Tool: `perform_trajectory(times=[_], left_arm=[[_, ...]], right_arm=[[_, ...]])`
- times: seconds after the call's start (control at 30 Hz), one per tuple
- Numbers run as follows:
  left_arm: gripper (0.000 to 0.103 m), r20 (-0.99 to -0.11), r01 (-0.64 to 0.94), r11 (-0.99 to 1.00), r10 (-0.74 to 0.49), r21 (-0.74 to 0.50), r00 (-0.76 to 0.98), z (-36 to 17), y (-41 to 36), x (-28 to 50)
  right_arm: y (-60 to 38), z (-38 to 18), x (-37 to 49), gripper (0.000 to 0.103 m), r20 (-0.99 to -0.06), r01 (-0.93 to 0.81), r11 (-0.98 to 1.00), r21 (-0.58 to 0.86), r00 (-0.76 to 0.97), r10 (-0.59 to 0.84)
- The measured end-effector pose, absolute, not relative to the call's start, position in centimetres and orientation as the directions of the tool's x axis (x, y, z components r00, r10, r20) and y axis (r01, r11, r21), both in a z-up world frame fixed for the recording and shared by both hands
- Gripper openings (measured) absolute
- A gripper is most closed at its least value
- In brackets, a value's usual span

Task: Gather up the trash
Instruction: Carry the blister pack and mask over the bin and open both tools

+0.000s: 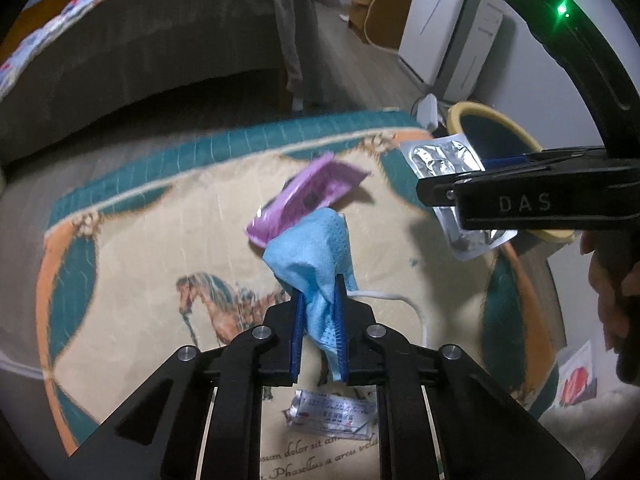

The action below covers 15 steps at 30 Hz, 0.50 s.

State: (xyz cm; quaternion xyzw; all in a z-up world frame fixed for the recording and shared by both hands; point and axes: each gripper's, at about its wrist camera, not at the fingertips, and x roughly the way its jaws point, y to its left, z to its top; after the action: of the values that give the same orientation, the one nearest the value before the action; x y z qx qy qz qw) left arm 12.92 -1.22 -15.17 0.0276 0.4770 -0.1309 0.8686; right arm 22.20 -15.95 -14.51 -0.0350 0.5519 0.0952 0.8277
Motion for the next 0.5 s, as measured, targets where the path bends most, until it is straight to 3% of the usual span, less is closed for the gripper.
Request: perform_trajectory(times=[0.5], left_arm=[[0.014, -0.777, 0.313, 0.948, -0.236, -0.054, 0.584, -11.5, -6.6, 13.3]], right_arm=[[-23.2, -8.6, 22.6, 0.068, -0.854, -0.119, 0.99, 0.072, 0.506, 0.123]])
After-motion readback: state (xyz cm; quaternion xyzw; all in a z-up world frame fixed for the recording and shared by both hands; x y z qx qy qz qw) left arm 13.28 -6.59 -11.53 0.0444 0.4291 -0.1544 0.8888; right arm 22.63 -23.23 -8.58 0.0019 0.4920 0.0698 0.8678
